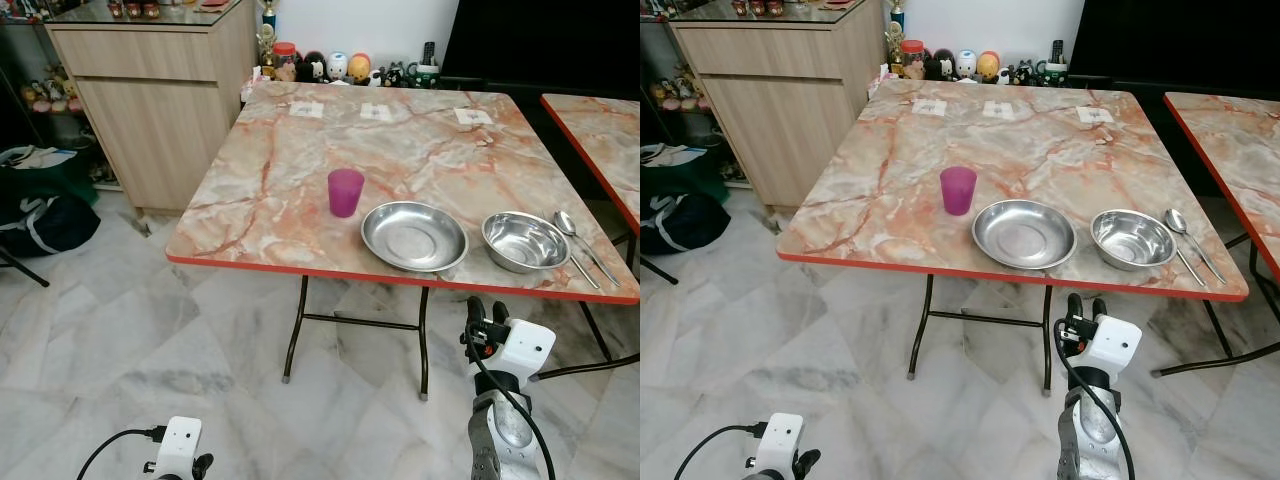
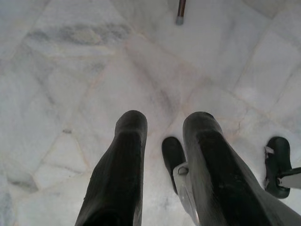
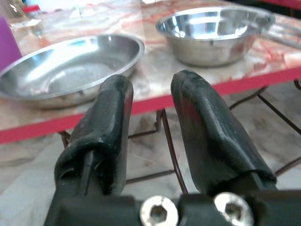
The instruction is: Setting the table
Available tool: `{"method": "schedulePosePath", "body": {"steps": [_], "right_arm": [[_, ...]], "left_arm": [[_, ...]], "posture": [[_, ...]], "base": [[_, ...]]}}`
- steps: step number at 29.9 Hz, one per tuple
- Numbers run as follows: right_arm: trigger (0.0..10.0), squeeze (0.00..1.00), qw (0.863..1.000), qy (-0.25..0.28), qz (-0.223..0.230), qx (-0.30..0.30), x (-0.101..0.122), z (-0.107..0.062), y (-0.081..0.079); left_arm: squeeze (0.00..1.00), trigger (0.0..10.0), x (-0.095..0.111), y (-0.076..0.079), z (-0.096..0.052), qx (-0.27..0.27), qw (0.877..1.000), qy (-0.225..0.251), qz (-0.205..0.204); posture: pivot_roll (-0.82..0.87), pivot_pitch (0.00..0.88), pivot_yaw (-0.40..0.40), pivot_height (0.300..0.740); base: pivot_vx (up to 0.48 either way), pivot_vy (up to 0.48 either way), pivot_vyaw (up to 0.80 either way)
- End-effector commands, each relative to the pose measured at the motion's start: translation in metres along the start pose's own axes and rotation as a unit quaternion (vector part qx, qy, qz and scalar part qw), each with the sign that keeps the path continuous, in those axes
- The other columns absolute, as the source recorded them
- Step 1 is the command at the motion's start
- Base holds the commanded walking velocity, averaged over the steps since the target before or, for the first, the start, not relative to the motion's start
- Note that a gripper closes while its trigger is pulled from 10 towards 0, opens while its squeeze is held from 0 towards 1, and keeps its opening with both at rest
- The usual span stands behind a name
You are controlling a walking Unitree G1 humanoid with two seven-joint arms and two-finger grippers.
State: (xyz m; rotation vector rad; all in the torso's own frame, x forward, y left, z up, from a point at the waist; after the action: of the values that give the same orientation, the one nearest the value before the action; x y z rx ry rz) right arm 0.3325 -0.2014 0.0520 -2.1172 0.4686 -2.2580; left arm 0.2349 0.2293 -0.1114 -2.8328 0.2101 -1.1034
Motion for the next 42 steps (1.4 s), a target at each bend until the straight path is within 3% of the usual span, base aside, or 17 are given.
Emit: {"method": "schedulePosePath", "body": {"steps": [1, 13, 20, 27, 28, 32, 35, 42], "right_arm": [[10.0, 0.00, 1.000, 0.007, -0.002, 0.006, 0.005, 0.001, -0.002], [10.0, 0.00, 1.000, 0.009, -0.009, 0.023, 0.007, 0.002, -0.010], [10.0, 0.00, 0.999, 0.013, -0.015, 0.044, 0.009, 0.000, -0.018], [10.0, 0.00, 0.999, 0.019, -0.005, 0.040, 0.013, -0.002, -0.016], [10.0, 1.00, 0.999, 0.017, 0.006, 0.031, 0.014, -0.003, -0.014], [10.0, 1.00, 0.999, 0.018, 0.033, 0.015, 0.017, -0.002, -0.009], [10.0, 1.00, 0.996, 0.011, 0.083, -0.019, 0.020, 0.002, 0.001], [10.0, 1.00, 0.992, -0.002, 0.114, -0.053, 0.023, 0.009, 0.009]], "left_arm": [[0.00, 10.0, 0.003, 0.002, 0.001, -0.004, 1.000, 0.006, 0.005], [0.00, 10.0, 0.008, 0.005, 0.001, -0.008, 1.000, 0.016, 0.004], [0.00, 10.0, 0.013, 0.005, 0.002, -0.008, 1.000, 0.024, 0.004], [0.00, 10.0, 0.014, 0.005, 0.002, -0.009, 1.000, 0.027, 0.006], [0.00, 10.0, 0.015, 0.005, 0.002, -0.008, 1.000, 0.027, 0.007], [0.00, 10.0, 0.016, 0.005, 0.003, -0.009, 1.000, 0.029, 0.007], [0.00, 10.0, 0.017, 0.006, 0.003, -0.009, 1.000, 0.030, 0.006], [0.00, 10.0, 0.019, 0.006, 0.003, -0.010, 0.999, 0.031, 0.007]], "posture": [[0.06, 0.000, -0.040, 0.740], [0.06, 0.000, -0.040, 0.740], [0.06, 0.000, -0.041, 0.740], [0.06, 0.000, -0.039, 0.740], [0.06, 0.000, -0.039, 0.740], [0.06, 0.000, -0.037, 0.740], [0.06, 0.000, -0.036, 0.740], [0.06, 0.000, -0.036, 0.740]], "base": [[0.292, 0.000, 0.00], [0.302, 0.000, 0.00], [0.000, 0.000, 0.00], [0.000, 0.000, 0.00], [0.000, 0.000, 0.00], [0.000, 0.000, 0.00], [0.000, 0.000, 0.00], [0.000, 0.000, 0.00]]}}
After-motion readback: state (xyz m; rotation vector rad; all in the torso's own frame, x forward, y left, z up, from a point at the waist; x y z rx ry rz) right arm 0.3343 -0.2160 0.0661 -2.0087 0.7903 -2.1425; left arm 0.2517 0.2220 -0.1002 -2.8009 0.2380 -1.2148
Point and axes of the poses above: a point about 5 cm out from each wrist's last joint towards the gripper, its own z axis pointing out of the wrist towards the gripper, its own x axis along the axis of the wrist's last joint, y = z × x, the point moved 6 cm from there along z, pointing out of the wrist towards the gripper, and after that the axes turned 2 degrees about z, right-handed, at the moved point
